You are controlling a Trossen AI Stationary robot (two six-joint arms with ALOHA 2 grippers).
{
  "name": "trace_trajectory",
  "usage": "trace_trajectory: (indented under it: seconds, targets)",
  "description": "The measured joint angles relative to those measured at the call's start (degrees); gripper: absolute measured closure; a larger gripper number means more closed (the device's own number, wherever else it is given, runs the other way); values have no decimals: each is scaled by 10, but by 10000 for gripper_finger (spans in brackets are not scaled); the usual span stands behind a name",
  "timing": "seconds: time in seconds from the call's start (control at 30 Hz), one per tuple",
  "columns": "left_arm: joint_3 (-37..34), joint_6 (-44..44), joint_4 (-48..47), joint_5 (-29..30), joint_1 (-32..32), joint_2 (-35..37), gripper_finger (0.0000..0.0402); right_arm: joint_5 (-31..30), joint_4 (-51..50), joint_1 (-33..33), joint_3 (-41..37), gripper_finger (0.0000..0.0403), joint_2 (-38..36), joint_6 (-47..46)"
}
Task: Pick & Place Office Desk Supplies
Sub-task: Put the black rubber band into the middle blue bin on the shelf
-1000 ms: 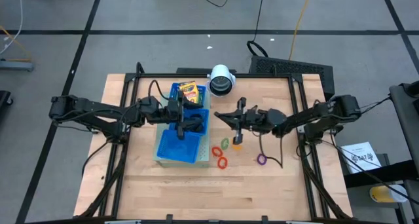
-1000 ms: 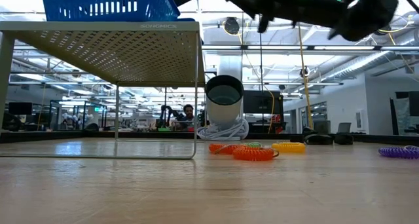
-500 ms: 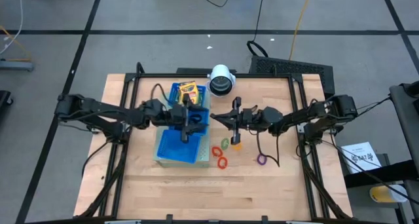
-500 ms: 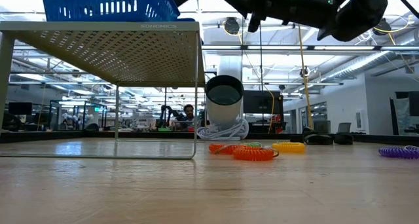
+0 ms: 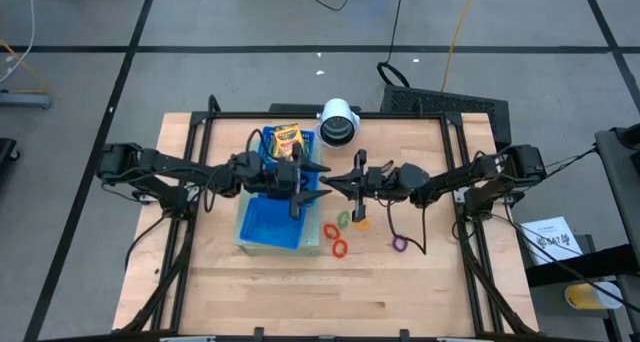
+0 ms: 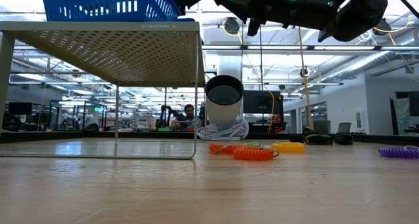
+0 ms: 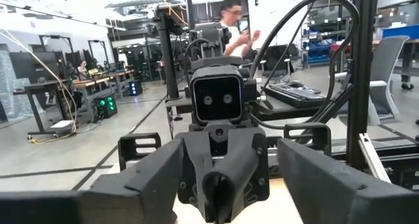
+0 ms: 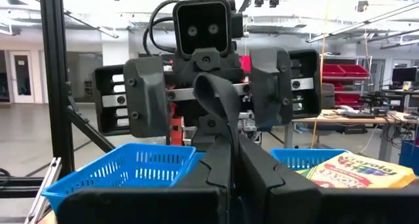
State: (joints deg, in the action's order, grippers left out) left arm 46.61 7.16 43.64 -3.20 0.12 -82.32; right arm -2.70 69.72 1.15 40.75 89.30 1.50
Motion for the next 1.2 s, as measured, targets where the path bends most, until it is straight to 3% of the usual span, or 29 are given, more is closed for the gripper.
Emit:
trace_trajectory:
  seconds: [0.33,0.43,0.57,0.73,0.83,0.97,1.2]
  targets:
    - [0,3,-19,-1,1,0,329,1,-1,0,0,399,0,2]
    - [0,17,-20,-30,7,0,383,3,-3,0,0,398,0,8]
    - [0,13,-27,-42,12,2,382,2,-27,1,0,378,-1,34]
    - [0,6,-43,-45,11,17,385,-6,-99,0,-1,303,-16,39]
    - [0,7,-65,-45,13,35,394,-52,-173,-1,-2,251,-41,25]
    - [0,3,-127,-43,20,79,376,-106,-283,-2,-12,201,-94,22]
    - [-15,16,-259,-43,36,169,393,-125,-368,-2,-69,173,-206,-26]
